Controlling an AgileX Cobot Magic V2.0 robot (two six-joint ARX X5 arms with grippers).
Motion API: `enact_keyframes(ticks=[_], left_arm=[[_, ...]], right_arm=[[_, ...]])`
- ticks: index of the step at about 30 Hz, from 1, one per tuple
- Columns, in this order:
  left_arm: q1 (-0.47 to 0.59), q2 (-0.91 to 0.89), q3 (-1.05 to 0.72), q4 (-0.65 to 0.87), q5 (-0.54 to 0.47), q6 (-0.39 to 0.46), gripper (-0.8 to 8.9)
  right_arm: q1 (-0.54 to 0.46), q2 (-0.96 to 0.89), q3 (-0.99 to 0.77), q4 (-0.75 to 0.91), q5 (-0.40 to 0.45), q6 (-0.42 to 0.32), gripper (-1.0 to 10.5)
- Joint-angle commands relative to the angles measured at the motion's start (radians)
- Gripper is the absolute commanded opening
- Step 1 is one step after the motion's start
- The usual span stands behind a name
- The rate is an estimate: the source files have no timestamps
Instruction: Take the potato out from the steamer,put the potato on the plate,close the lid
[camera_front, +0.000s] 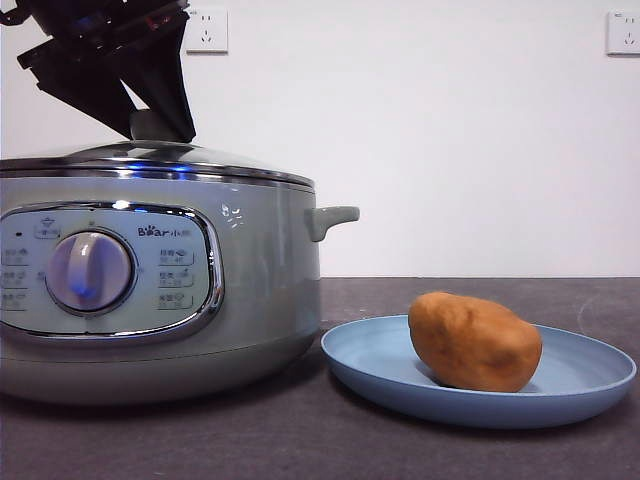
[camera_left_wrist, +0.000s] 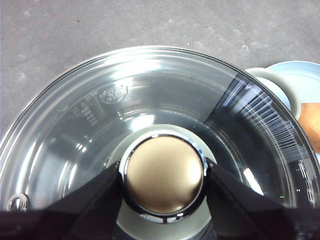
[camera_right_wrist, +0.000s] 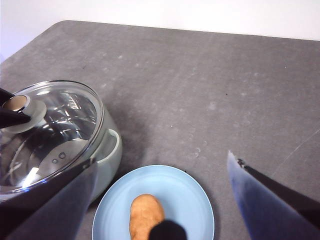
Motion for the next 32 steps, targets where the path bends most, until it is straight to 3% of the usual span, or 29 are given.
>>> enact_keyframes(ticks=[1, 10, 17, 21, 23, 26, 28, 32], left_arm=[[0.001, 0.007, -0.018, -0.024, 0.006, -0.027, 4.09], [0.001, -0.026, -0.015, 0.051, 0.006, -0.034, 4.11], [0.001, -0.167, -0.003, 0.082, 0.006, -0.034, 4.09], [0.001, -0.291, -0.001, 0.098, 0.006, -0.047, 4.03], [0.001, -0.355, -0.001, 0.094, 0.007, -0.050, 3.38], [0.001, -0.451, -0.001, 0.089, 0.007, -0.049, 1.46], [0.001, -0.511, -0.001, 0.087, 0.007, -0.049, -0.28], [0.001, -0.595, -0.001, 0.035, -0.032, -0.049, -0.08]], right_arm=[[0.000, -0.001, 0.000, 0.005, -0.002, 0.010, 4.4], [0.000, -0.001, 0.000, 0.006, -0.006, 0.010, 4.4], [0.000, -0.001, 0.000, 0.007, -0.006, 0.010, 4.2], [0.000, -0.001, 0.000, 0.007, -0.006, 0.009, 2.7], [0.000, -0.001, 0.000, 0.007, -0.008, 0.005, 1.6], [0.001, -0.001, 0.000, 0.008, -0.009, -0.015, -0.1], [0.001, -0.001, 0.000, 0.010, -0.009, -0.029, -0.1], [0.001, -0.001, 0.000, 0.015, -0.009, -0.029, -0.1]])
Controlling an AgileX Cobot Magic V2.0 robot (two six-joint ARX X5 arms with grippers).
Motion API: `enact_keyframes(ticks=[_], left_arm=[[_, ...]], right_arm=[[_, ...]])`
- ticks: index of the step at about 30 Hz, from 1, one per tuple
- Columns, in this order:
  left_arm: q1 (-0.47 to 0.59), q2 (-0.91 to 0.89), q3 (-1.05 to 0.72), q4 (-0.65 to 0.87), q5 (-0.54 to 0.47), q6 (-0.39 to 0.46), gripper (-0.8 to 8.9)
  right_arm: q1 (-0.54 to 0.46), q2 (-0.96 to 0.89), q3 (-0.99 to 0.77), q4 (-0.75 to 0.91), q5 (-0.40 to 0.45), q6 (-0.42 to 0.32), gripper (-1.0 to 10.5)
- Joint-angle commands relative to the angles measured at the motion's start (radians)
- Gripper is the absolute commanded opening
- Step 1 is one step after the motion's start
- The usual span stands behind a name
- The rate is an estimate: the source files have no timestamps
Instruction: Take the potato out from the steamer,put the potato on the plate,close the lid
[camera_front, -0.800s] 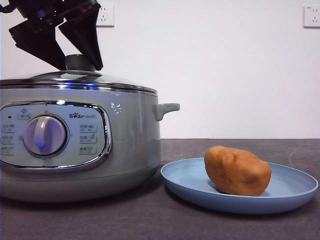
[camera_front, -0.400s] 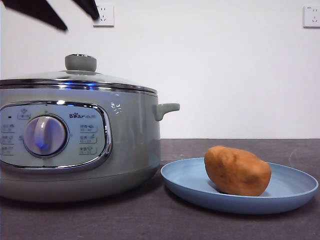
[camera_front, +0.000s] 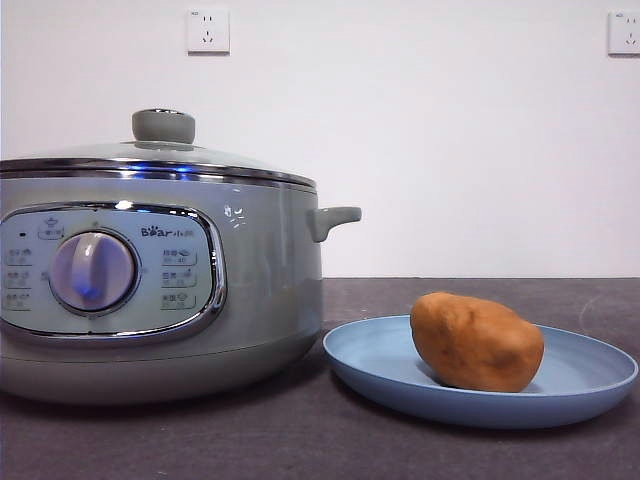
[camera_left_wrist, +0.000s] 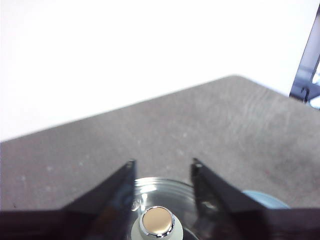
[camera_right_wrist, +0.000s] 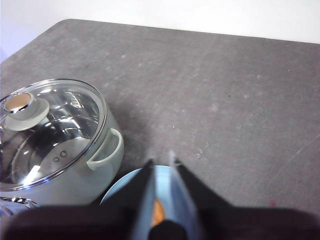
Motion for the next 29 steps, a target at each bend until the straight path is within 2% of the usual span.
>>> enact_keyframes(ticks=[1, 6, 29], left_arm=[[0.001, -0.046, 0.002, -0.064, -0.052, -0.011, -0.08], [0.001, -0.066, 0.002, -0.160, -0.095, -0.011, -0.08], [0.001, 0.000, 0.002, -0.170, -0.093, -0.011, -0.04]], right_arm=[[0.001, -0.001, 0.000, 0.011, -0.002, -0.010, -0.1], [0.000, -0.001, 0.000, 0.025, -0.001, -0.010, -0.1], [0.000, -0.002, 0.000, -0.002, 0.006, -0.009, 0.0]])
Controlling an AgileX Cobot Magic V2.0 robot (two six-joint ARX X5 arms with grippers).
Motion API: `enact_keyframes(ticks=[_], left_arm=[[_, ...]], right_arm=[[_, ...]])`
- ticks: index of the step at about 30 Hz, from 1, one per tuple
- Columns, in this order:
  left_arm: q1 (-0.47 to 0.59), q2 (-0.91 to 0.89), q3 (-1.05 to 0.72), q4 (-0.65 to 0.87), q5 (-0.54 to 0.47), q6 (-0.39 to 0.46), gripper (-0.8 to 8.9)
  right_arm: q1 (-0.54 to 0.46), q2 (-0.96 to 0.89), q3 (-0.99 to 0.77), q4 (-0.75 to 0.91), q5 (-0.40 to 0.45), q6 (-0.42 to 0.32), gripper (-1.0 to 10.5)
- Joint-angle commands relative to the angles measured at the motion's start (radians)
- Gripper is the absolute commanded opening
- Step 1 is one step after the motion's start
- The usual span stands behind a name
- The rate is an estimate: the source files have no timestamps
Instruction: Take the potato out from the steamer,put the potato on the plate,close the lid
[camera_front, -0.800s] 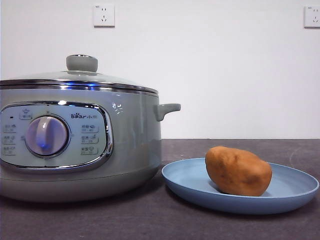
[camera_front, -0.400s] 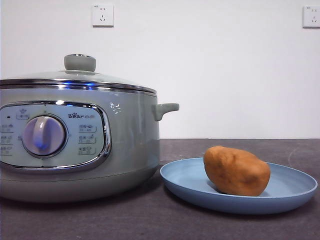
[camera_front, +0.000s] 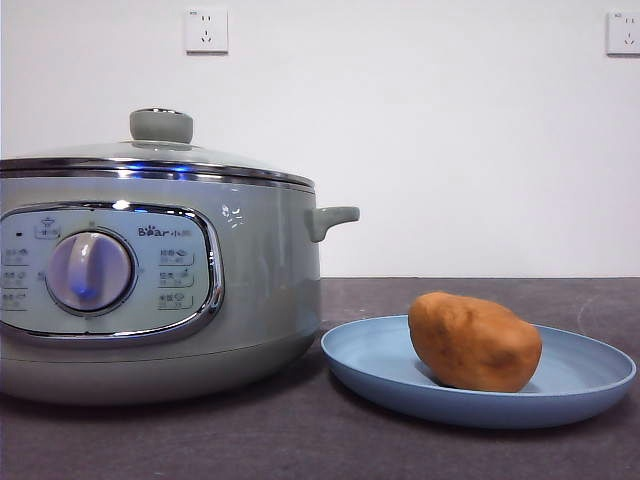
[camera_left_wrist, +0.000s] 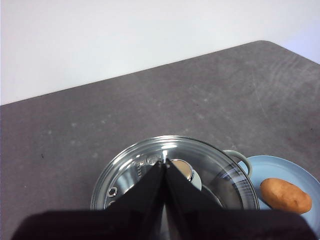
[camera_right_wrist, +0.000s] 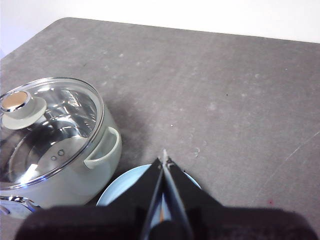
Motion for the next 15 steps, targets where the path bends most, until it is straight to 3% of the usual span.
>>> enact_keyframes(ticks=[1, 3, 8, 15], left_arm=[[0.001, 0.011, -0.005, 0.002, -0.002, 0.004, -0.04], [0.013, 0.008, -0.005, 0.004, -0.030, 0.058, -0.04], [0.086, -0.066, -0.044, 0.035, 0.034, 0.011, -0.04], [0.201, -0.242, -0.348, 0.355, 0.060, -0.026, -0.04]], right_arm=[[0.000, -0.002, 0.000, 0.005, 0.003, -0.008, 0.0], [0.000, -0.002, 0.000, 0.005, 0.003, -0.008, 0.0], [0.000, -0.002, 0.000, 0.005, 0.003, -0.008, 0.0], [0.000, -0.002, 0.000, 0.005, 0.002, -0.008, 0.0]])
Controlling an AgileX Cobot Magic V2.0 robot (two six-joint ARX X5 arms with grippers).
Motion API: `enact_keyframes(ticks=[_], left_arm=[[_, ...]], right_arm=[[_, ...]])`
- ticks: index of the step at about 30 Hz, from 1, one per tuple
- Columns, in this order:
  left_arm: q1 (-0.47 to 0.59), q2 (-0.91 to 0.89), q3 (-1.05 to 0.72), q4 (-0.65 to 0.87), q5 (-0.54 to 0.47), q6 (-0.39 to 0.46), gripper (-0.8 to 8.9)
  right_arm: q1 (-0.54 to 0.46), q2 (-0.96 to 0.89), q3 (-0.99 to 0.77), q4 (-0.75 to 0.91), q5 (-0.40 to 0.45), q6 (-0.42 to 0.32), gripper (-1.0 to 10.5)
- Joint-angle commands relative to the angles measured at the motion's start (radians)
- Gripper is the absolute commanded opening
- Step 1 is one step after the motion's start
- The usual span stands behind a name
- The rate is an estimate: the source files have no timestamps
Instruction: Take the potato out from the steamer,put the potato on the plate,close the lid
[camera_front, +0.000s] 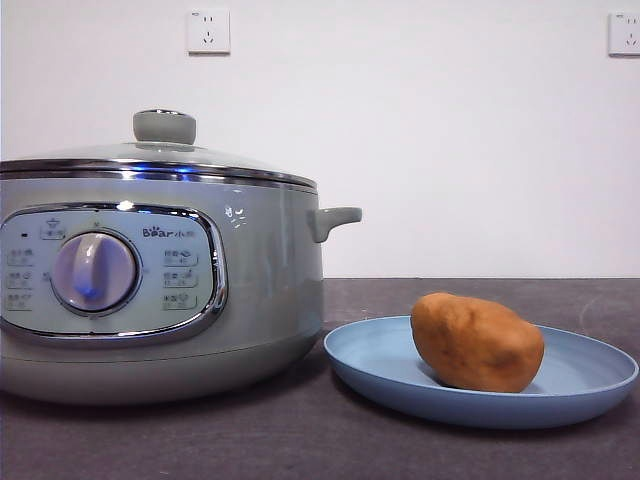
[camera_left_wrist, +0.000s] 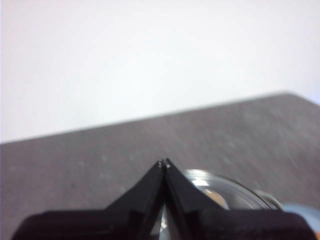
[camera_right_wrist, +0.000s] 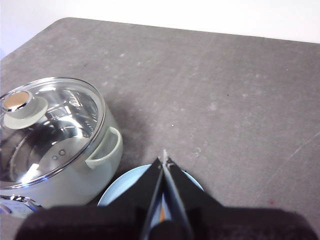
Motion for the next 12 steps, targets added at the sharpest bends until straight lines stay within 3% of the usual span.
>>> enact_keyframes(ticks=[1, 8, 12], left_arm=[[0.037, -0.069, -0.172, 0.138, 0.002, -0.029, -0.04], [0.116, -0.271, -0.542, 0.469, 0.012, -0.114, -0.04], [0.160, -0.367, -0.693, 0.585, 0.023, -0.156, -0.04]], right_arm=[[0.000, -0.001, 0.000, 0.005, 0.002, -0.008, 0.0], [0.000, -0.001, 0.000, 0.005, 0.003, -0.008, 0.0], [0.000, -0.001, 0.000, 0.005, 0.002, -0.008, 0.0]])
